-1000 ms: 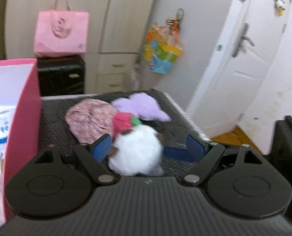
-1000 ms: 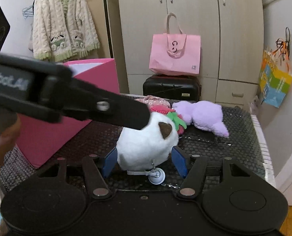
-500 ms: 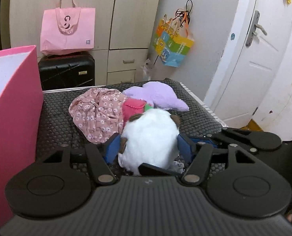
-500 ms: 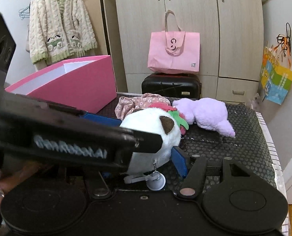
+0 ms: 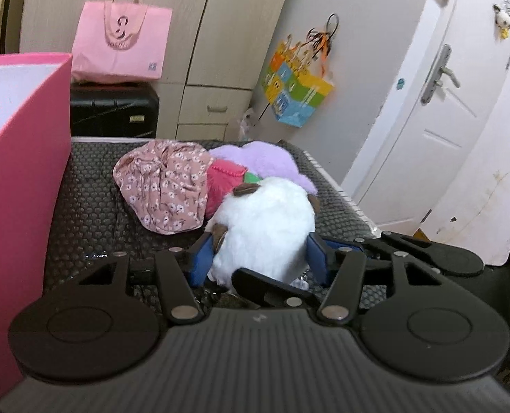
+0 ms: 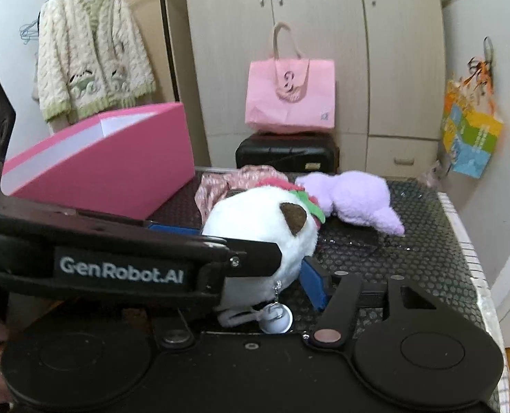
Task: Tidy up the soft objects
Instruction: 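Close both tools on the white plush from either side, then lift the white plush with both tools and carry it over the pink box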
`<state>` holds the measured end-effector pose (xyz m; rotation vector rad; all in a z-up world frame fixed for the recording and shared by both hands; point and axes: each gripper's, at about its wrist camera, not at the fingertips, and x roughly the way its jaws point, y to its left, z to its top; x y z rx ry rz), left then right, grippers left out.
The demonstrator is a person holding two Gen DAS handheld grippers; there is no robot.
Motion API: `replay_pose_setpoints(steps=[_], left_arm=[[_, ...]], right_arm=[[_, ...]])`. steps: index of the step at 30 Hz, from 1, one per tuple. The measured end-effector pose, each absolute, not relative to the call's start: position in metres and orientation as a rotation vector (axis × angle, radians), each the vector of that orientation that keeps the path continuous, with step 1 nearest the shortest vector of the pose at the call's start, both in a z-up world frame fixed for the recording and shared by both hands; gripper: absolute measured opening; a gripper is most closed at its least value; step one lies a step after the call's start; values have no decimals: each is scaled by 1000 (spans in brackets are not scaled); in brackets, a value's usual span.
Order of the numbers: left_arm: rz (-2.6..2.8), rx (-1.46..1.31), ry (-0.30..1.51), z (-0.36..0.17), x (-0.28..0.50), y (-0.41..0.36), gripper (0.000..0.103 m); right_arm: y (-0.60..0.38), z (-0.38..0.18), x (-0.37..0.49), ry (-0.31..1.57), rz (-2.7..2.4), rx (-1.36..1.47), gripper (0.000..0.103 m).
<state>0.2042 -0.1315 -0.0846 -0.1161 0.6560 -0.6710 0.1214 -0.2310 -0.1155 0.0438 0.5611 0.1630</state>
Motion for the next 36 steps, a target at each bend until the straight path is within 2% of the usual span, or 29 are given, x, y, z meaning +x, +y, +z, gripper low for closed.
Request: replay_pose_setpoints(steps=[13, 18, 24, 36], left_arm=[[-717, -39, 617, -69, 165, -122, 55], [-764, -83, 662, -57, 148, -108, 55], [-767, -55, 670, -36, 120, -93, 55], [-729, -30, 764, -16, 82, -46, 55]], right_arm=[[-211, -106, 81, 504, 123, -21, 62], [-213, -88, 68, 592, 135, 55, 62], [-203, -67, 40, 557, 195, 41, 61], [-173, -51, 12, 656, 367, 115, 59]])
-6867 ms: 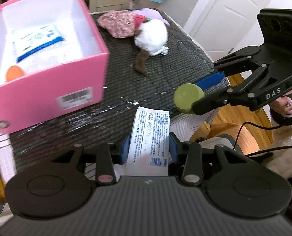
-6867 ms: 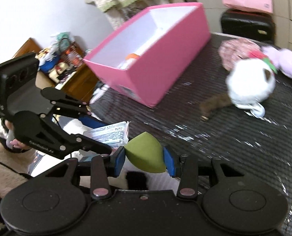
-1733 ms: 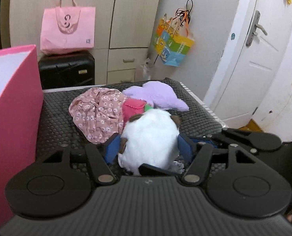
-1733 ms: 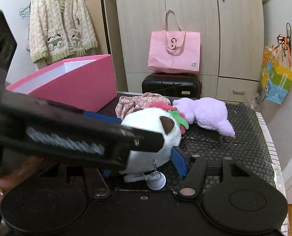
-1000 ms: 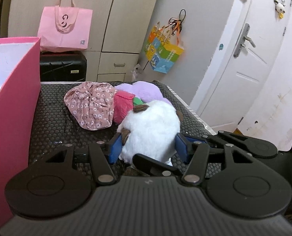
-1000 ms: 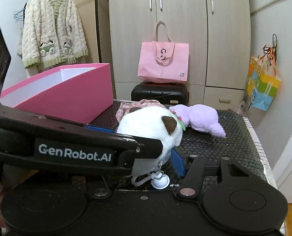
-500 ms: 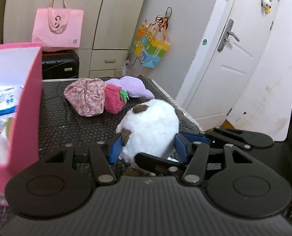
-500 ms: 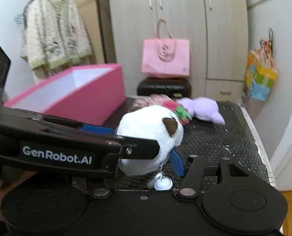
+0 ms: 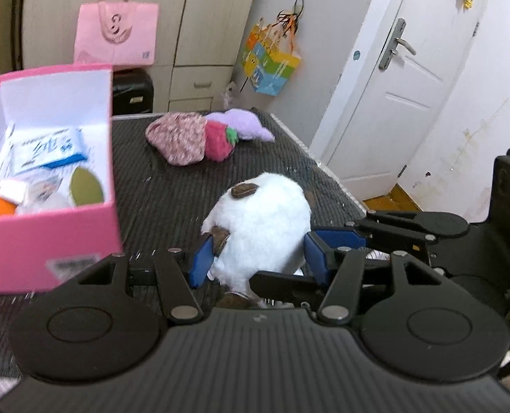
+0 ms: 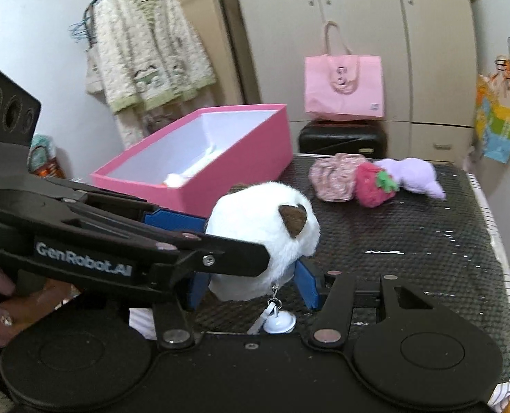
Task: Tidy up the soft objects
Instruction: 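Lift the white plush with both tools and carry it over the pink box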
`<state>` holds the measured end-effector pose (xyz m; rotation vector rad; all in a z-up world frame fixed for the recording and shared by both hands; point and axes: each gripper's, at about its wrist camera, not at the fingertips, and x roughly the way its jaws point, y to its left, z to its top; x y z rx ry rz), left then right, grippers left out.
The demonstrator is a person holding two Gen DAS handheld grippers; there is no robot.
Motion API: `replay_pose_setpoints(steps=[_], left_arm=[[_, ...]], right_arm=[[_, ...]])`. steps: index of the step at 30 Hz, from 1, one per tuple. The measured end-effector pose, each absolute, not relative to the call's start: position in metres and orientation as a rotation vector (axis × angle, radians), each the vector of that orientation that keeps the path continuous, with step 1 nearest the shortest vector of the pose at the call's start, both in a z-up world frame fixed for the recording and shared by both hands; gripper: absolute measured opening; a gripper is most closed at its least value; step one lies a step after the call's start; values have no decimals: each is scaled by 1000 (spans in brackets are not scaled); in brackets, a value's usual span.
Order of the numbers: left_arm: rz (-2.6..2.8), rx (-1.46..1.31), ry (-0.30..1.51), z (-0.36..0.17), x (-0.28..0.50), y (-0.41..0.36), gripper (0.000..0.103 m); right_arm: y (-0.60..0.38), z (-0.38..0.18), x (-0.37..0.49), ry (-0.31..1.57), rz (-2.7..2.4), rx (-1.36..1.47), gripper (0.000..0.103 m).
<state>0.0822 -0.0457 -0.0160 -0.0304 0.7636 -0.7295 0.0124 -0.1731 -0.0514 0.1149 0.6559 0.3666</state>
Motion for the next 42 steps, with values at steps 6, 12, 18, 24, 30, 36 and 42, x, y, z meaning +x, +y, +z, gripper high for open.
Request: replay_pose_setpoints(steps=[6, 12, 18, 24, 30, 36, 42], left_arm=[[-692, -15, 796, -5, 68, -20, 55], [-701, -4, 820, 4, 60, 6, 55], [-687, 2, 786, 17, 53, 29, 55], [-683, 16, 750, 39, 56, 49, 55], [-668, 15, 724, 51, 70, 64, 55], [-677, -1, 670, 59, 94, 79, 55], [-665, 6, 572, 71, 130, 86, 54]], right_arm=[[-149, -44, 8, 689, 448, 94, 59], [-133, -40, 11, 763, 515, 130, 59], [-112, -27, 10, 745, 555, 98, 59], [-94, -5, 23, 737, 614, 66, 61], [-79, 8, 41, 712, 642, 24, 61], [-68, 18, 69, 683, 631, -10, 61], [-63, 20, 118, 643, 621, 36, 61]])
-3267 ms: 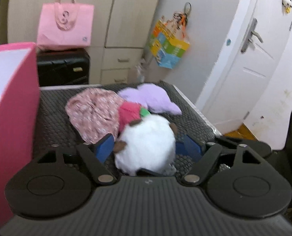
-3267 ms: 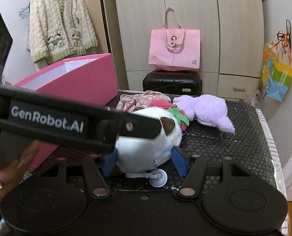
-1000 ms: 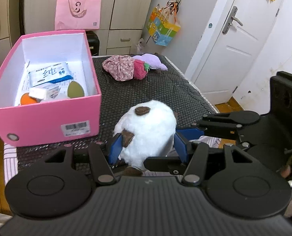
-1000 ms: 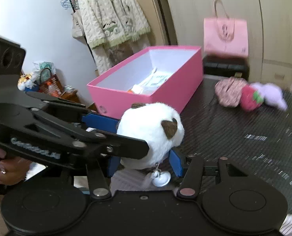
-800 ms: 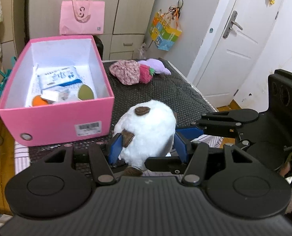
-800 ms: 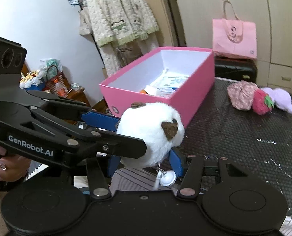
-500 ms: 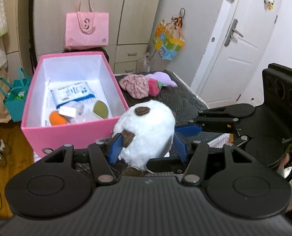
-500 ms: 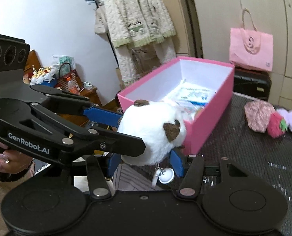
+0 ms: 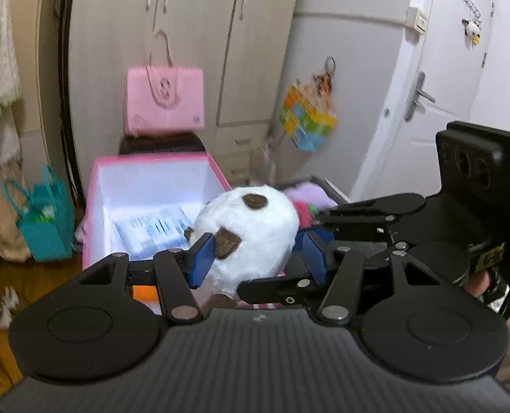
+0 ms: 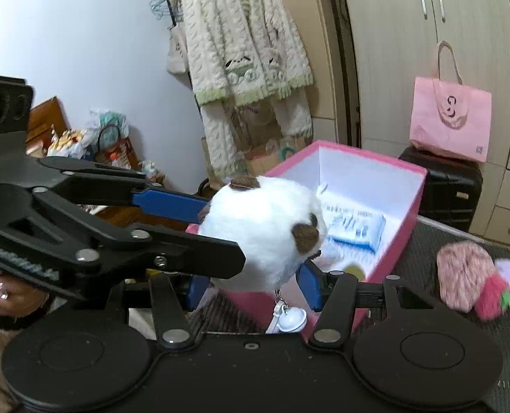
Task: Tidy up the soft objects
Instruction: 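Lift the white plush with both tools and carry it over the pink box, then open both tools to drop the white plush into the box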
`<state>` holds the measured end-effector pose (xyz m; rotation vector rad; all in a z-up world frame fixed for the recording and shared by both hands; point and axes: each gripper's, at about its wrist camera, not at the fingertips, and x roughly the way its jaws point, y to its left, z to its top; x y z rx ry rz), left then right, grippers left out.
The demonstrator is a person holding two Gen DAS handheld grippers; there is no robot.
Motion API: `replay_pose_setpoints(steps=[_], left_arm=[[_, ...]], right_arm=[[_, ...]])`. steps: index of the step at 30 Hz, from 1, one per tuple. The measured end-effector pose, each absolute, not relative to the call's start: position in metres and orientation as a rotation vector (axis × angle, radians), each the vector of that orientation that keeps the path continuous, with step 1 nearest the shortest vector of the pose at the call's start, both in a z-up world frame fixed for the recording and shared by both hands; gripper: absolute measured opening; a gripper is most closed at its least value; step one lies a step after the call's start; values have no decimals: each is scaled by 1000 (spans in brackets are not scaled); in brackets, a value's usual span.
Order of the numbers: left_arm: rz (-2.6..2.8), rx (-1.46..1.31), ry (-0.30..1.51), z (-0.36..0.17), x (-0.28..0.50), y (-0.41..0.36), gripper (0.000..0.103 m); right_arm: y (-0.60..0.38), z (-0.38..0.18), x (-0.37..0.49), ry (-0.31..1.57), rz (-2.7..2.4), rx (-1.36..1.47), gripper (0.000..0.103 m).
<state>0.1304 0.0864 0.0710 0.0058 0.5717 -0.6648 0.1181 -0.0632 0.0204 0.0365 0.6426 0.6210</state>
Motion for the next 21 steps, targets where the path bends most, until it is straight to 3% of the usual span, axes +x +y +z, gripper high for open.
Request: replay_pose_setpoints(steps=[9, 21], left_arm=[[-670, -131, 604, 53, 218, 108, 55], [-661, -312, 786, -4, 311, 110, 55]], right_arm=[[-52, 11, 194, 637, 575, 33, 61], [-34, -21, 259, 691, 461, -207, 61]])
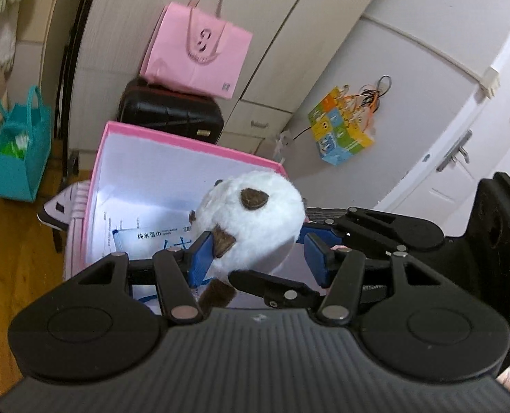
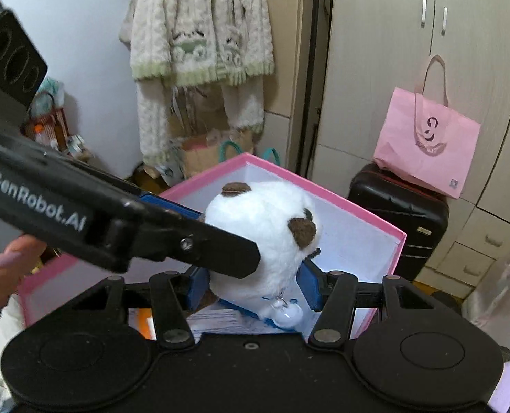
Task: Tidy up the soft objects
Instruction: 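Open both tools to drop the white plush into the box, then move both tools back toward the strawberry plush and floral cloth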
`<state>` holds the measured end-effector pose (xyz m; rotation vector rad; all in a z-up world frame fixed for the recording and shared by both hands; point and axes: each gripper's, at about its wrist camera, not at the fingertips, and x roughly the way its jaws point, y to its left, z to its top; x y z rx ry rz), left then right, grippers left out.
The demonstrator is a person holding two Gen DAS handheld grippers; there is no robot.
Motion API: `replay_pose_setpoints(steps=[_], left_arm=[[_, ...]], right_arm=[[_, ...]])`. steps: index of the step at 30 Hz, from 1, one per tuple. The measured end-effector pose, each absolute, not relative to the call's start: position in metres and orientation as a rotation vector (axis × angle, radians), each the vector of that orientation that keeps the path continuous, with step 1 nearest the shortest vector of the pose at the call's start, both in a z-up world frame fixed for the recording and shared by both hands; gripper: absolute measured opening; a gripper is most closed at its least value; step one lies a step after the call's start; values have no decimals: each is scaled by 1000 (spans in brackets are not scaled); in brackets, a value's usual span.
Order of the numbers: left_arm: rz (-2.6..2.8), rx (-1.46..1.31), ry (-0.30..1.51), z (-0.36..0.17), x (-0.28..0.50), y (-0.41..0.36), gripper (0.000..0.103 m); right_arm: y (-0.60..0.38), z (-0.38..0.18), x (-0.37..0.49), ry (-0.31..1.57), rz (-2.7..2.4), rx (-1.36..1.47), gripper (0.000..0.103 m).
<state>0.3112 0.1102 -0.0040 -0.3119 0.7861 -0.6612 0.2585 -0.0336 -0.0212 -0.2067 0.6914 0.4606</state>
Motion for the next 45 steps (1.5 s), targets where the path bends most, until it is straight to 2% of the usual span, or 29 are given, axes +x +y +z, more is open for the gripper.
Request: replay_pose_setpoints(steps=[7, 17, 25, 36, 45], left_arm=[[-619, -234, 853, -13, 325, 87, 55], [-614, -174, 767, 8, 304, 89, 59], [-621, -124, 706, 49, 254, 103, 59], [-742, -36, 659, 100, 165, 94, 62], [-801, 96, 584, 110, 90, 61, 65]], right_arm=[[-28, -33, 266, 682, 448, -358, 62], [-53, -28, 253, 613, 374, -331, 63], [-84, 4, 218, 582, 438, -201, 63], [-116, 54, 144, 662, 546, -77, 64], [-154, 69, 84, 679, 567, -1, 64]])
